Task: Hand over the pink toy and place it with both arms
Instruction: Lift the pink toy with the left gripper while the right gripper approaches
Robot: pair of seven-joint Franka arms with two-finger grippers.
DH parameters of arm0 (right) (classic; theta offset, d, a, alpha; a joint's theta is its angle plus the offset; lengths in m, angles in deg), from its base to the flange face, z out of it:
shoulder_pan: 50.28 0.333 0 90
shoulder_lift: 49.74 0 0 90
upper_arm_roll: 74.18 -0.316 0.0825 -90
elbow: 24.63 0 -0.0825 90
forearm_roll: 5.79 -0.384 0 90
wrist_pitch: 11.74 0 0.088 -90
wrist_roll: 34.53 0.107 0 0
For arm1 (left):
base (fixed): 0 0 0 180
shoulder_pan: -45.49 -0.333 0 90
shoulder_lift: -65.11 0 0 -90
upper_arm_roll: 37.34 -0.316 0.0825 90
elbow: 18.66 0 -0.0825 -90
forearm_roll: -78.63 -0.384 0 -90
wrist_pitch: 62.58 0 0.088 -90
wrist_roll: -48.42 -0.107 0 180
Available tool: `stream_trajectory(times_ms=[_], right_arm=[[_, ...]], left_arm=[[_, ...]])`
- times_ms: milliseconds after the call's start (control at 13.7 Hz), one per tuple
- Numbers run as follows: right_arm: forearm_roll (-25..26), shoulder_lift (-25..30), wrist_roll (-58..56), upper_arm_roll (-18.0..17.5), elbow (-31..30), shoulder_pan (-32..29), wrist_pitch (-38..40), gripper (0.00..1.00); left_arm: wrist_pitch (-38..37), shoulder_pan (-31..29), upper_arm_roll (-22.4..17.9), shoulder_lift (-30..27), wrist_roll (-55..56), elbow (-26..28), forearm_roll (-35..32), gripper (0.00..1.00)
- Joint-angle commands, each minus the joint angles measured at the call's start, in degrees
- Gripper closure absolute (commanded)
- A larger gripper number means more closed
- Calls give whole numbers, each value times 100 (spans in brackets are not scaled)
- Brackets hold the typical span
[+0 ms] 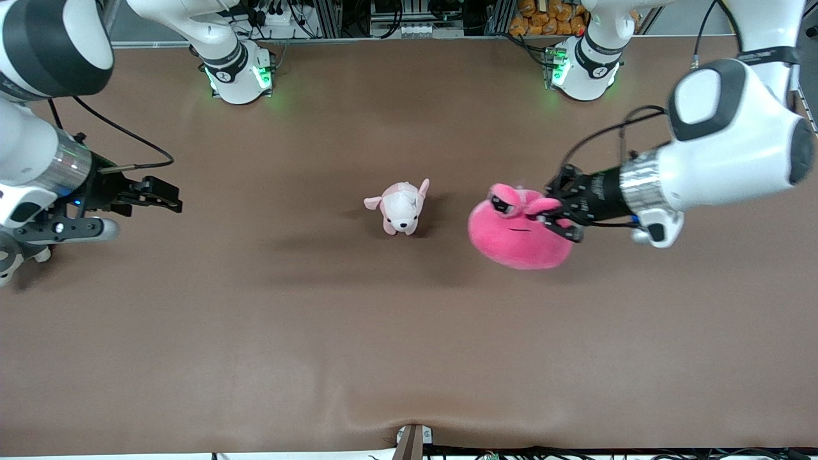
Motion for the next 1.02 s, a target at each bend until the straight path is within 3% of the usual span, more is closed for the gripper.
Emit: stream_trajectory(times_ms=[0,291,656,947], right_arm=[[21,112,6,26,96,61,103,0],[-32,148,6,-36,394,130,621,0],[-24,78,-38,-115,536,744,648,0],[-58,77,-64,-168,571,1122,560,0]], left_arm=[[525,621,1,203,704,-293,102,100],[1799,1500,1,686,1934,-714,93,100],[3786,2493,-8,1310,3130,-926,93,100],[4465,2881,-17,1750,3826,-1198,93,100]])
